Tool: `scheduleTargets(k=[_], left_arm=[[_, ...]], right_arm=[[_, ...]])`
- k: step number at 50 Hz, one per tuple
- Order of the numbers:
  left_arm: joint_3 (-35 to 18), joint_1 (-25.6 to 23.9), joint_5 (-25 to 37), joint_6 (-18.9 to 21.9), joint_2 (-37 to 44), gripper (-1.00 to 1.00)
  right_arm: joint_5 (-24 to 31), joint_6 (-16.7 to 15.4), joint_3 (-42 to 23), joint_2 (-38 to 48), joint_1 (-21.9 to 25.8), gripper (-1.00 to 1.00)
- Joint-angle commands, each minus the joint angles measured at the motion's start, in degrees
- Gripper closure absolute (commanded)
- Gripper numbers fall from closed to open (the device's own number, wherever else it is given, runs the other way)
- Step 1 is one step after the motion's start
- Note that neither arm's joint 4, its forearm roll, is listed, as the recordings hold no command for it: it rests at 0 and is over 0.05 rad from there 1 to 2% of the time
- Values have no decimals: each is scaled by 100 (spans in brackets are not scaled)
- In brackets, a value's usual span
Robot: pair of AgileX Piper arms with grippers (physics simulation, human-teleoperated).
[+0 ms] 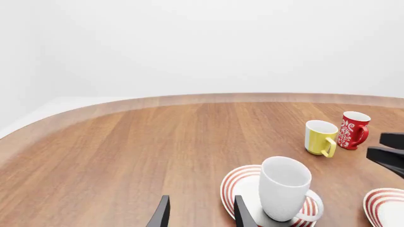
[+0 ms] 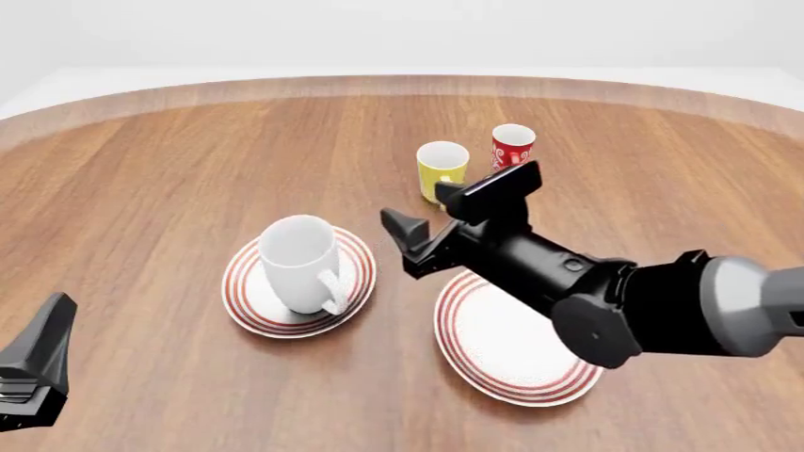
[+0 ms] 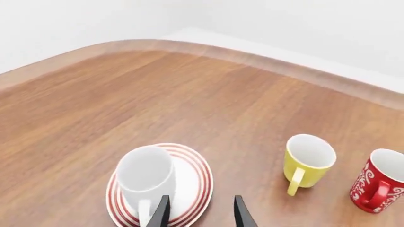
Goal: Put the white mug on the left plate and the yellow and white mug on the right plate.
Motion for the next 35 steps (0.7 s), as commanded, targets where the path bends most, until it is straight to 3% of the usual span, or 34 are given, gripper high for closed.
scheduleTargets(k=[1,2,3,4,10,13,35], left_arm=[[0,0,0,0,0,-100],[0,0,0,0,0,-100],[0,0,0,0,0,-100],[0,0,0,0,0,-100],[0,0,0,0,0,-100],[0,0,0,0,0,-100],[0,0,0,0,0,-100]], right_arm=[[-1,5,29,-55,-56,-100],[-1,5,29,-55,-56,-100],[-15,194,84,-181,-723,-100],[62,105,24,-184,-990,-100],[78,71,16,-175,-1027,-100],[120,-128,-44,-124,-1300,-100],[118,-185,-366,263,-1617,-100]])
